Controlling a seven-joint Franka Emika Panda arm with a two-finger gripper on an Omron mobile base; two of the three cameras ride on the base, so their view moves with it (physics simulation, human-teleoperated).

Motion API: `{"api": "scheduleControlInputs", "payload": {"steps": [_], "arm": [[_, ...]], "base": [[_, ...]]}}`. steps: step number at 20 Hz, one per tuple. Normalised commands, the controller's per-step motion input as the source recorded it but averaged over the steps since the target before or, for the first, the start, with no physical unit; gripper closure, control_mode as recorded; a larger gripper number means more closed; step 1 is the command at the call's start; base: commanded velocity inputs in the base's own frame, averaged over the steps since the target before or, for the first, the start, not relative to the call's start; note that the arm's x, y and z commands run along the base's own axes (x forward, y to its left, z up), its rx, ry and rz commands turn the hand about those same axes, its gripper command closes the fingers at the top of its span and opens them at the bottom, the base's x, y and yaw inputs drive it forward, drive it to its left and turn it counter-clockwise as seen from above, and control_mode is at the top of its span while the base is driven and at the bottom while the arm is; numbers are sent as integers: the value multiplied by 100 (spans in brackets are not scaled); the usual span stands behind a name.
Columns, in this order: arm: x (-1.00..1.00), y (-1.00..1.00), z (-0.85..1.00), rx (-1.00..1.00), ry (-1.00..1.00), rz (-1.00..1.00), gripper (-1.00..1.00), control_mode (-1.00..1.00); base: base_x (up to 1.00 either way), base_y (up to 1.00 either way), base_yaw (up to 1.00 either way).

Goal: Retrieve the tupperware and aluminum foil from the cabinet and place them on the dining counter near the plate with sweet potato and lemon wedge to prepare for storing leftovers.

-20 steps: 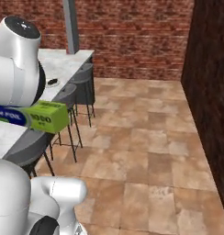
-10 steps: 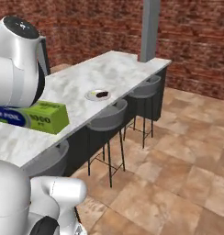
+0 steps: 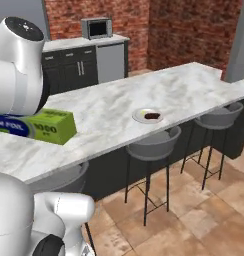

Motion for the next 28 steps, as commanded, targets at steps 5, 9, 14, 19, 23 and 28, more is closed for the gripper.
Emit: {"api": "scheduleControlInputs", "payload": {"steps": [5, 9, 14, 19, 23, 28], "arm": [[0, 0, 0, 0, 0, 0, 100, 100], [0, 0, 0, 0, 0, 0, 100, 100], [0, 0, 0, 0, 0, 0, 100, 100], [0, 0, 0, 0, 0, 0, 100, 100], [0, 0, 0, 0, 0, 0, 100, 100], [0, 0, 0, 0, 0, 0, 100, 100]], "base": [[52, -93, 53], [6, -100, 40], [0, -100, 31], [32, -100, 33], [64, -100, 39], [68, -98, 40]]}}
